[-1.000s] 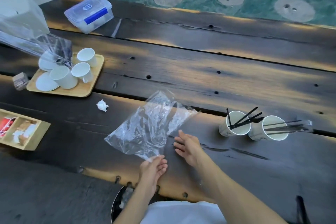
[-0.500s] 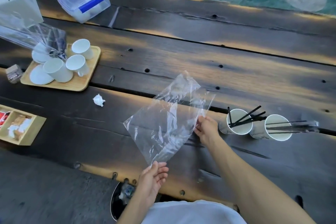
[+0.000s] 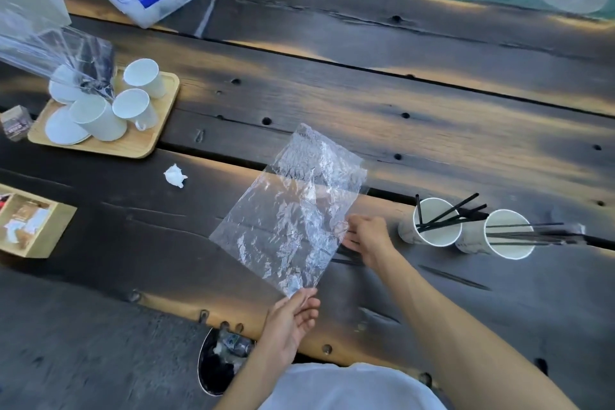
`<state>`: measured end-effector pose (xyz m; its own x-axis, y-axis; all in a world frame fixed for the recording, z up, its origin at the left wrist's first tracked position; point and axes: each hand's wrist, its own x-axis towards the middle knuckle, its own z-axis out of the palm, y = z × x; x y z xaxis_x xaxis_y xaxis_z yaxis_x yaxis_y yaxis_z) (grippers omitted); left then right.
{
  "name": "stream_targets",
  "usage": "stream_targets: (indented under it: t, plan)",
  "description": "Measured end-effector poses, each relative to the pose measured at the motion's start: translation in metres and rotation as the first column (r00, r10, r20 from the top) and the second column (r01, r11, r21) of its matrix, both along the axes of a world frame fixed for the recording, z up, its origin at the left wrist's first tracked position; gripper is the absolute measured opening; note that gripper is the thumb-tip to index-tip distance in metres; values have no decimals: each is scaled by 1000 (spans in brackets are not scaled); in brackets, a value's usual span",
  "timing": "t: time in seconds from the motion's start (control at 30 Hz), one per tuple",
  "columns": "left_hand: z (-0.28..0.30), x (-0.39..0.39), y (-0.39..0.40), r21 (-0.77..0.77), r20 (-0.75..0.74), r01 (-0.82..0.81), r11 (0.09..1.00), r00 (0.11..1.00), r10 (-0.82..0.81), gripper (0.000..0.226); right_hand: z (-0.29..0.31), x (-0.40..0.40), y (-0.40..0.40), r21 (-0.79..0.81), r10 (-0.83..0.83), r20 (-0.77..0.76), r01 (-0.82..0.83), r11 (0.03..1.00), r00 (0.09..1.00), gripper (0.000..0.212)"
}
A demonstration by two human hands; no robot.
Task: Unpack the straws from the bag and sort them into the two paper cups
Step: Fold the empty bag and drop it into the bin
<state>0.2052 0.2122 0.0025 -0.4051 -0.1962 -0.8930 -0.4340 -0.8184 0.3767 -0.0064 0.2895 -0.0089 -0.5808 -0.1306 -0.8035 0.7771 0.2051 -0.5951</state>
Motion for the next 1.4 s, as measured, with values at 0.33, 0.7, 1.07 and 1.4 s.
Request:
stream_targets:
  t: [0.33, 0.7, 1.07, 1.4]
  plan:
    - [-1, -13, 14, 34, -50, 142, 989, 989, -141, 29, -8, 21, 16, -113, 174, 187, -154, 982, 967, 13]
    - [-20, -30, -58, -105, 65, -224, 969, 971, 232, 26, -14, 25, 61, 99, 185, -40, -181, 979, 982, 28]
    - [-24, -18, -76, -333, 358, 61, 941, 931, 67, 9, -14, 36, 72, 344, 437, -102, -380, 859, 894, 22]
    - [-9, -57, -118, -676, 596, 662, 323, 749, -290, 34, 8, 3, 24, 571, 571, -388, -298, 765, 724, 31]
